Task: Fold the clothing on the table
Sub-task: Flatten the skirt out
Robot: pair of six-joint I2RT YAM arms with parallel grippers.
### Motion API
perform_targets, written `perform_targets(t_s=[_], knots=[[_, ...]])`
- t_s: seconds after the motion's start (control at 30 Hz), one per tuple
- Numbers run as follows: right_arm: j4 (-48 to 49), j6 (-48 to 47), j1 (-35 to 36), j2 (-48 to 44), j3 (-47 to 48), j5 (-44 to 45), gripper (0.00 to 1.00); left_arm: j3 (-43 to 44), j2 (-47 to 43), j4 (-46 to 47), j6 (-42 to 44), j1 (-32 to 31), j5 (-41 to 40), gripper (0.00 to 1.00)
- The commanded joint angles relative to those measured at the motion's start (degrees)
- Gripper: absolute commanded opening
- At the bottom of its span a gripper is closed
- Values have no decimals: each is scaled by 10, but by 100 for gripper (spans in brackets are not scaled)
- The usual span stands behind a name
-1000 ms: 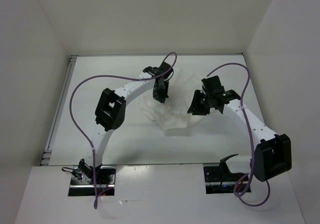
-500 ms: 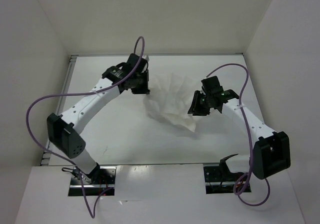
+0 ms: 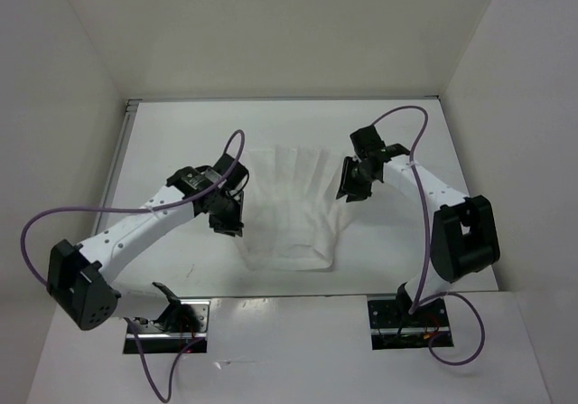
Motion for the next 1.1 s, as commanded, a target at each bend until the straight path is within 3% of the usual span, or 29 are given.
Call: perform_targets(t_s=[0.0, 0.13, 0.3, 0.43, 0.5, 0.7, 0.83, 0.9, 1.0, 1.03, 1.07], knots=[[8, -2, 1, 25, 16, -10, 40, 19, -22, -45, -3, 1, -46, 29], [40, 9, 1, 47, -8, -41, 38, 47, 47, 11, 29, 10, -55, 28], [65, 14, 1, 87, -26, -43, 37, 47, 191, 143, 42, 15, -59, 8], [65, 7, -13, 146, 8, -29, 37, 82, 311, 173, 53, 27, -73, 2], [65, -5, -42, 200, 55, -24, 37, 133, 398, 180, 69, 34, -73, 2], [53, -31, -114, 262, 170, -7, 36, 252, 487, 180, 111, 71, -39, 1], [64, -31, -140, 276, 246, 3, 36, 386, 529, 162, 132, 105, 3, 2], [58, -39, -140, 252, 271, -6, 36, 413, 515, 146, 138, 111, 3, 8], [58, -51, -124, 176, 260, -12, 41, 389, 433, 152, 144, 111, 9, 35], [58, -51, -115, 158, 243, -12, 41, 375, 410, 152, 144, 111, 9, 50], [53, -56, -110, 128, 235, -19, 43, 361, 372, 157, 138, 111, 14, 55]])
